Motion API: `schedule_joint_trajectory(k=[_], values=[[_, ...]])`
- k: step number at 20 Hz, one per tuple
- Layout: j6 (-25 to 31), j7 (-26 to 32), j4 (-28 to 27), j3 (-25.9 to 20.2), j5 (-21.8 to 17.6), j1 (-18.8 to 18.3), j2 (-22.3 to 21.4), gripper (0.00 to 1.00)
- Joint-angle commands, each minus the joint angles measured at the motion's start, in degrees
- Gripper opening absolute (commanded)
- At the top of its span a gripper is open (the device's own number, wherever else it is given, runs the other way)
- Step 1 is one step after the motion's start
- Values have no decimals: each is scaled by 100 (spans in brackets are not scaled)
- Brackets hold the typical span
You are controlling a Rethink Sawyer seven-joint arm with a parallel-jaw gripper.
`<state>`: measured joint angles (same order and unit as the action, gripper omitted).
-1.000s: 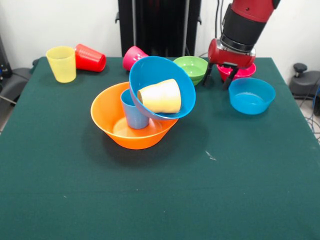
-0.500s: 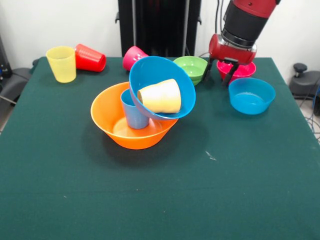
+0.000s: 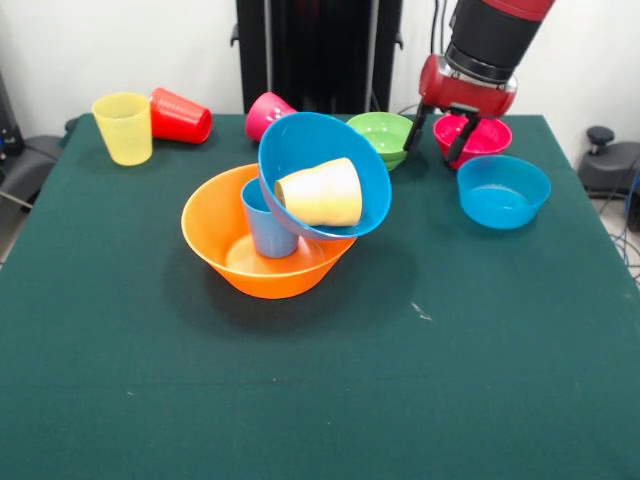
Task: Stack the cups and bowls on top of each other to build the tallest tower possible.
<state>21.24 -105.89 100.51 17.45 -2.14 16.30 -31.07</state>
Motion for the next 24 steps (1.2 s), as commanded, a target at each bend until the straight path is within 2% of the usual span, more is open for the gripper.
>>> schedule_joint_trajectory(k=[1, 12, 18, 24], values=[[456, -691, -151, -297, -33, 115, 99, 100], [-283, -936, -64, -722, 226, -26, 269, 100], [-428, -1030, -128, -769, 319, 39, 387, 100], [2, -1199, -435, -411, 394, 408, 579, 100]])
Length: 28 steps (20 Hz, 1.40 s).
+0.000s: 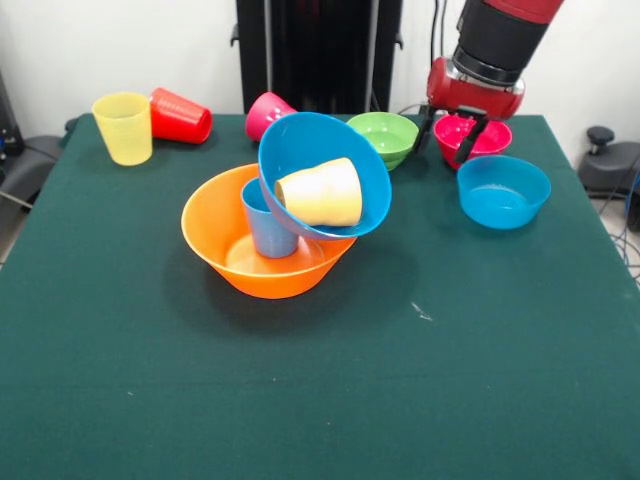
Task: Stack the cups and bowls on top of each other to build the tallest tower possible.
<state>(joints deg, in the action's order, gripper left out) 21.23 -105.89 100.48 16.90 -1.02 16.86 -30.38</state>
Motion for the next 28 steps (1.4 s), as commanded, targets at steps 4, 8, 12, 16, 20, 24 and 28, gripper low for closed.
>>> schedule_joint_trajectory(k=[4, 8, 12, 16, 20, 24, 28], values=[[74, -1247, -539, -303, 380, 481, 558, 100], [179, -1289, -628, -192, 484, 647, 605, 100], [336, -1349, -782, -18, 573, 839, 712, 100], [442, -1412, -869, 48, 644, 939, 768, 100], [-1, -1268, -772, -344, 699, 662, 759, 100], [-63, -1179, -759, -358, 598, 592, 768, 100], [29, -1135, -761, -319, 551, 581, 724, 100]])
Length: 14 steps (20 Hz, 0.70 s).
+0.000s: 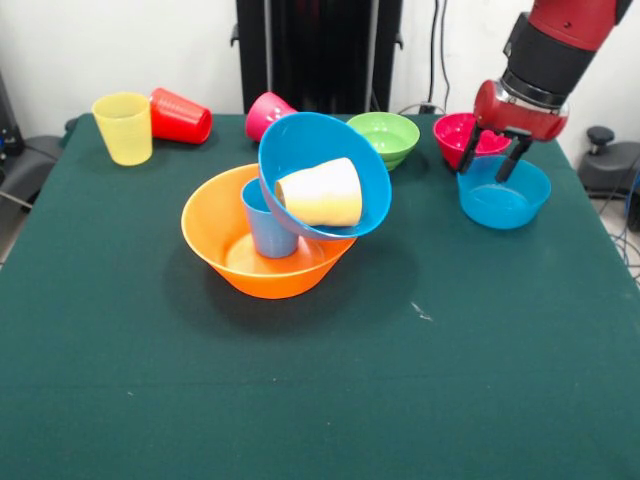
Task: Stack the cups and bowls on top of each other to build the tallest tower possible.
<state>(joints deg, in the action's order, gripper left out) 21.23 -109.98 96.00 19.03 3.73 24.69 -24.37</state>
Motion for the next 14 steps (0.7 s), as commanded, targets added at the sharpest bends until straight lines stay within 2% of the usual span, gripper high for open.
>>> schedule_joint_trajectory(k=[1, 9, 11, 14], values=[[48, -731, -323, -516, 74, -196, 127, 100], [144, -756, -335, -360, 13, -98, 117, 100], [106, -724, -289, -416, 10, -156, 88, 100], [-79, -644, -167, -757, 88, -411, 21, 100]])
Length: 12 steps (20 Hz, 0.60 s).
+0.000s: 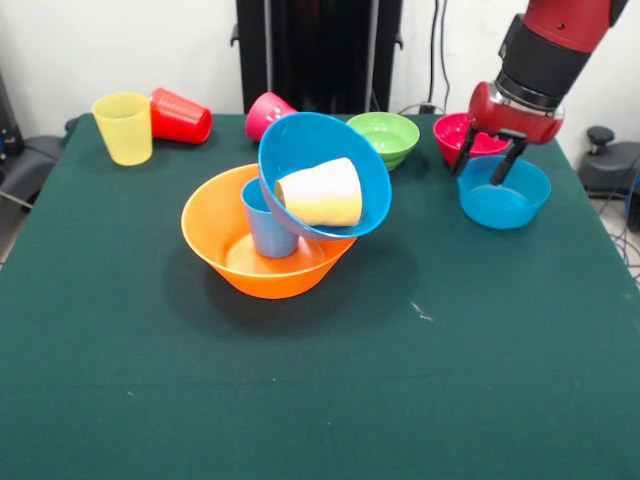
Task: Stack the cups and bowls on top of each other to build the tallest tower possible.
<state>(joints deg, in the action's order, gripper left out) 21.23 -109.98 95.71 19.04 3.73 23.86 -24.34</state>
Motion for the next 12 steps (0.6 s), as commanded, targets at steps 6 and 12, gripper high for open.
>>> schedule_joint_trajectory(k=[6, 12], values=[[-57, -595, -116, -1087, 132, -537, -23, 100], [-42, -635, -188, -1099, 90, -549, 23, 100]])
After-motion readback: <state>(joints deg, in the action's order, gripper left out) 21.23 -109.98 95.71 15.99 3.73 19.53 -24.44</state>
